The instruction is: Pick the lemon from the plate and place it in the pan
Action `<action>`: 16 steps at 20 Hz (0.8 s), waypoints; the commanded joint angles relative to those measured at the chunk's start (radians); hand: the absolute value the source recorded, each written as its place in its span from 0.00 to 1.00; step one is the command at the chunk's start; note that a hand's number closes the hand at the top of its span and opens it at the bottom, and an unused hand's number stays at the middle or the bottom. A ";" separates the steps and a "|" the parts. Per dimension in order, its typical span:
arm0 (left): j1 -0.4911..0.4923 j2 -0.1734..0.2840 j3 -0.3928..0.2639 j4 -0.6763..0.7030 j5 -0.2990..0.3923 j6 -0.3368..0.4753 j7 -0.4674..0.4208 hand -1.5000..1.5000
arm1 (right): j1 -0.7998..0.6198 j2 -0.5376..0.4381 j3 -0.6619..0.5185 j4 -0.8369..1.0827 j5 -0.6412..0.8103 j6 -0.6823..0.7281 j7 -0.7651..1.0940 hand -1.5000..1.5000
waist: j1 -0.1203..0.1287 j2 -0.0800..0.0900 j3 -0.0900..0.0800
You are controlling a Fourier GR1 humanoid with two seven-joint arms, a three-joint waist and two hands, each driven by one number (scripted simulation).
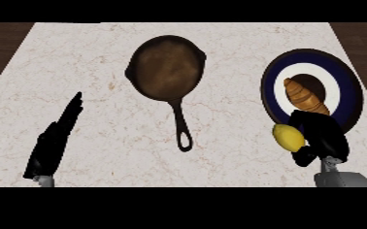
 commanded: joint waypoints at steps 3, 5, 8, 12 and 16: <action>-0.075 -0.004 -0.032 0.006 -0.009 -0.019 0.008 0.50 | -0.299 -0.060 0.026 0.225 -0.092 0.383 -0.062 1.00 | 0.088 0.032 0.007; -0.083 0.001 -0.020 0.033 -0.004 -0.024 0.030 0.50 | -0.453 -0.120 -0.010 0.343 -0.108 0.398 -0.142 1.00 | 0.062 0.023 0.008; -0.081 -0.029 -0.045 0.010 -0.023 -0.002 0.037 0.50 | -0.629 -0.108 -0.059 0.477 -0.097 0.259 -0.176 1.00 | 0.058 0.021 0.009; -0.072 -0.004 0.001 0.059 -0.004 -0.007 -0.005 0.50 | -0.668 -0.114 -0.070 0.432 -0.109 0.033 -0.348 1.00 | 0.045 0.021 0.009; -0.012 -0.040 -0.041 0.018 -0.034 0.020 -0.025 0.50 | -0.758 -0.075 -0.087 0.506 -0.139 -0.100 -0.472 1.00 | 0.052 0.018 0.009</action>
